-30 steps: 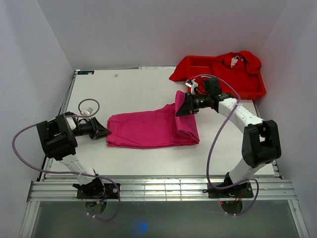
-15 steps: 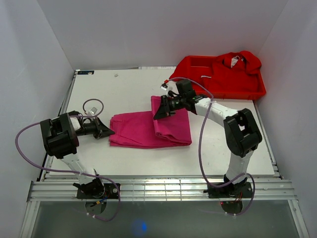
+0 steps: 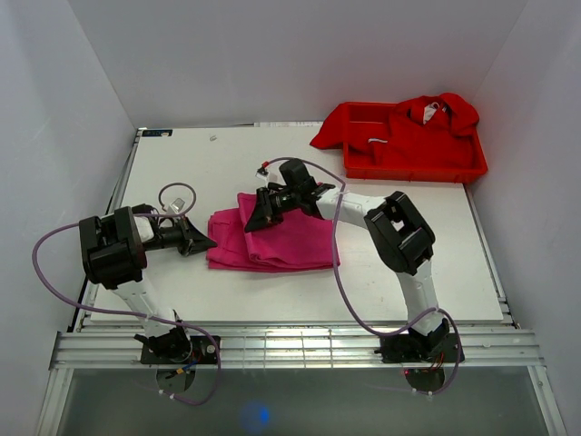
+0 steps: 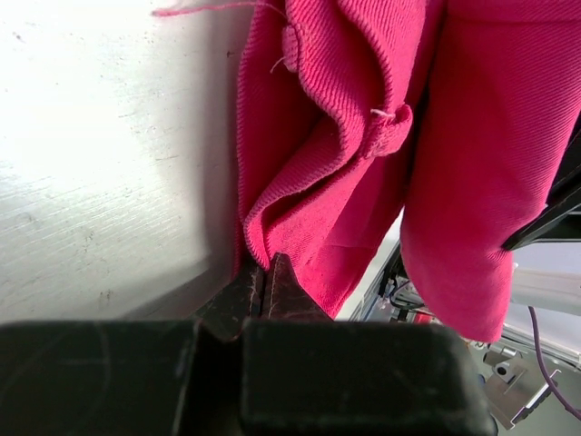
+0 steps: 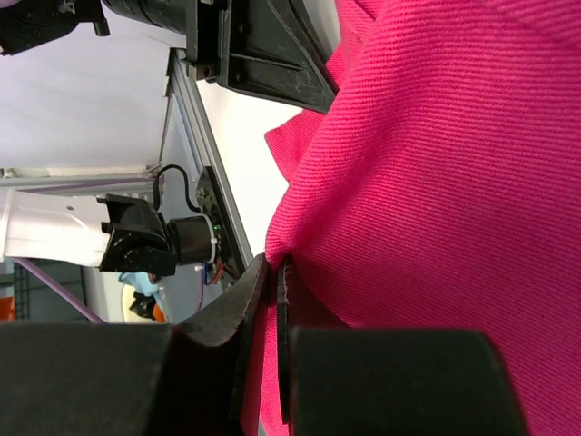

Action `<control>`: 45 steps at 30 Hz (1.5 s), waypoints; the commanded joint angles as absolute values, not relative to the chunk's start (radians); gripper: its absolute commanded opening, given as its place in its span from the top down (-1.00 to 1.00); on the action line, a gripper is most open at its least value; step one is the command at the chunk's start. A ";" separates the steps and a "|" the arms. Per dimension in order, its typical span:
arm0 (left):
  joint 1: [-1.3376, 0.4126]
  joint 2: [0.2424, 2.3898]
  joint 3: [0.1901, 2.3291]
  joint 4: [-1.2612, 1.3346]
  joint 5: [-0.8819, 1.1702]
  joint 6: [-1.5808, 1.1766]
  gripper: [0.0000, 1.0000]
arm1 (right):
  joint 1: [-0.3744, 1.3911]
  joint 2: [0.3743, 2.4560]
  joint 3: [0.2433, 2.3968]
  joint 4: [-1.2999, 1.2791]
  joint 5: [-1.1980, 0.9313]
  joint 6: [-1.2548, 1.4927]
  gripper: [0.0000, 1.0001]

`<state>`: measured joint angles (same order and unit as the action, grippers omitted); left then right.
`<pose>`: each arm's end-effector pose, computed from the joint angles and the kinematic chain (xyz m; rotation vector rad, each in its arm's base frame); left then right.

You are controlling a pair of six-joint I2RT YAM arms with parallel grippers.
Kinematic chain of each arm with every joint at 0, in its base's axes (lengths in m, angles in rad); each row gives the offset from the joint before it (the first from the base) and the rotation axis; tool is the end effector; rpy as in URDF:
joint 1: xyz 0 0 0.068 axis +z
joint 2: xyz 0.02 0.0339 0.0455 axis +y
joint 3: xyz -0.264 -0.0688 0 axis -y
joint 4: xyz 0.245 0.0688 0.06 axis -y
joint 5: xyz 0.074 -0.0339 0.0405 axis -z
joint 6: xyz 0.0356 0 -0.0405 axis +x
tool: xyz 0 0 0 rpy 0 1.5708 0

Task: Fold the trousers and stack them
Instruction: Fold the trousers

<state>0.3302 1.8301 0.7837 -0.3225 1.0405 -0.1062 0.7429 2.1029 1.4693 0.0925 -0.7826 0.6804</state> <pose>0.2755 0.0620 0.0965 -0.3981 2.4633 -1.3900 0.3306 0.3377 0.1932 -0.6192 2.3223 1.5960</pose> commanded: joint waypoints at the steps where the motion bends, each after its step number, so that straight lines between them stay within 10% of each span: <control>1: 0.308 1.864 0.762 -0.293 1.005 -0.091 1.00 | 0.767 2.131 1.542 0.216 -0.807 0.767 0.84; 45: 0.247 1.786 0.652 -0.199 0.879 -0.164 1.00 | 0.867 2.349 1.741 0.236 -0.601 0.999 0.85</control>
<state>0.2737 1.7889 0.6868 -0.1936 1.0260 -0.1963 0.8497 2.3356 1.6836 0.1905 -0.6289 0.9798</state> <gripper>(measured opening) 0.011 0.088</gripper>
